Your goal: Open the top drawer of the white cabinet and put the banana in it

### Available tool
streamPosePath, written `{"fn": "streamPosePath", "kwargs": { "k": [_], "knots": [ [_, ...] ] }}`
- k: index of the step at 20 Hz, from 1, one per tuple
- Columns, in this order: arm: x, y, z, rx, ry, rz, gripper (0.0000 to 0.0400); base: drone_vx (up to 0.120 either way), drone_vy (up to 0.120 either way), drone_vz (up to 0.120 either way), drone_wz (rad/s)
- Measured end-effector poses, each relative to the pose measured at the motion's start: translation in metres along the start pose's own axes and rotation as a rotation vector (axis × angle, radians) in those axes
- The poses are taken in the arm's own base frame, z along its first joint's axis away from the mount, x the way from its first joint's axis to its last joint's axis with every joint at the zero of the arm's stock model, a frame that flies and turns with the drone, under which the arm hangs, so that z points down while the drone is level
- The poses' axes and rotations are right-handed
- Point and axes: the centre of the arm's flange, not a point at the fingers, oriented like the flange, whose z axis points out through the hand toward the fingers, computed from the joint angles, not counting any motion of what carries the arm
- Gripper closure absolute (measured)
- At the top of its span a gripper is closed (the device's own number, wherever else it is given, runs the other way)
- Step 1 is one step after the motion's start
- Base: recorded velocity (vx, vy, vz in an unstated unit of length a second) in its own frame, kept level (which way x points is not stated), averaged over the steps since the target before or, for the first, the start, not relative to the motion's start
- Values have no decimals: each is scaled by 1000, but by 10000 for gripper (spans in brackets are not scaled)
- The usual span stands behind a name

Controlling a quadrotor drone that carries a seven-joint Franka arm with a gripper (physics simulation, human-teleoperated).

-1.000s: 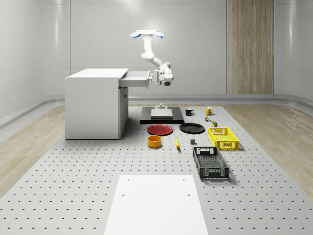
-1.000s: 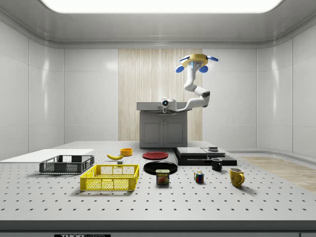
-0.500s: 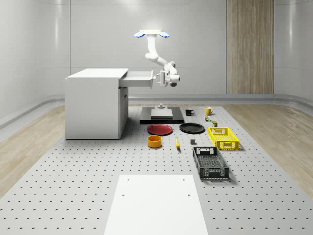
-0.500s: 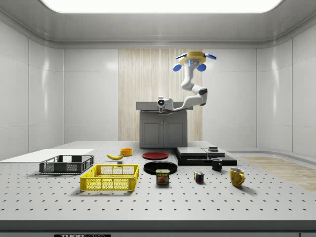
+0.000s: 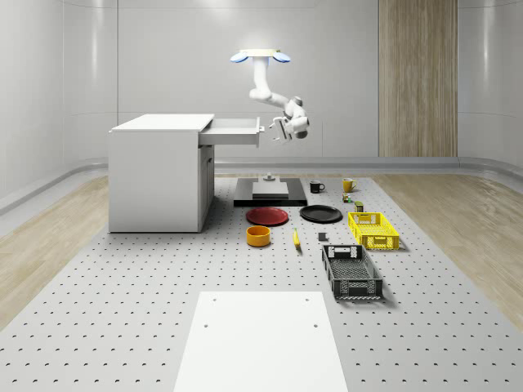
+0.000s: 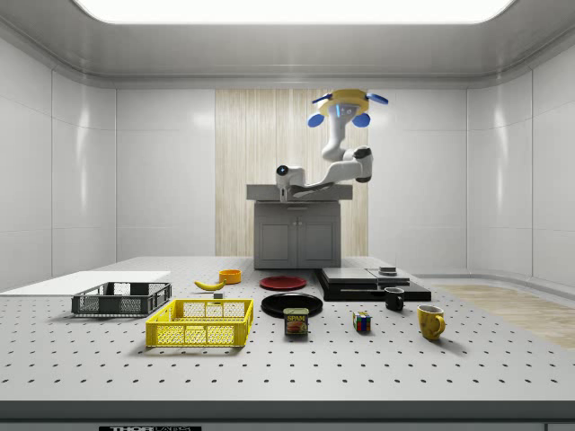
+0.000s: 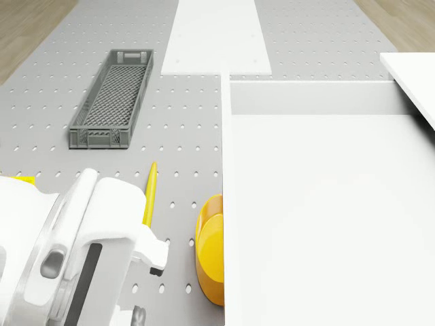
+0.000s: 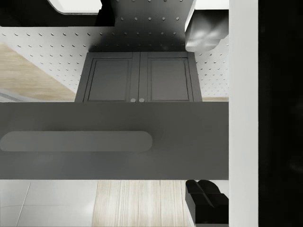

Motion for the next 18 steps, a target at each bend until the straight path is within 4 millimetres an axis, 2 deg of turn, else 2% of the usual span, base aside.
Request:
{"fn": "streamPosePath", "kwargs": {
  "k": [3, 7, 12, 18],
  "knots": [
    [29, 29, 9, 278, -279, -4, 0, 120, 120, 0, 0],
    [49, 49, 26, 506, -505, -6, 0, 120, 120, 0, 0],
    [59, 59, 40, 641, -637, -5, 0, 120, 120, 0, 0],
    [62, 63, 47, 704, -697, -5, 0, 120, 120, 0, 0]
  ]
}}
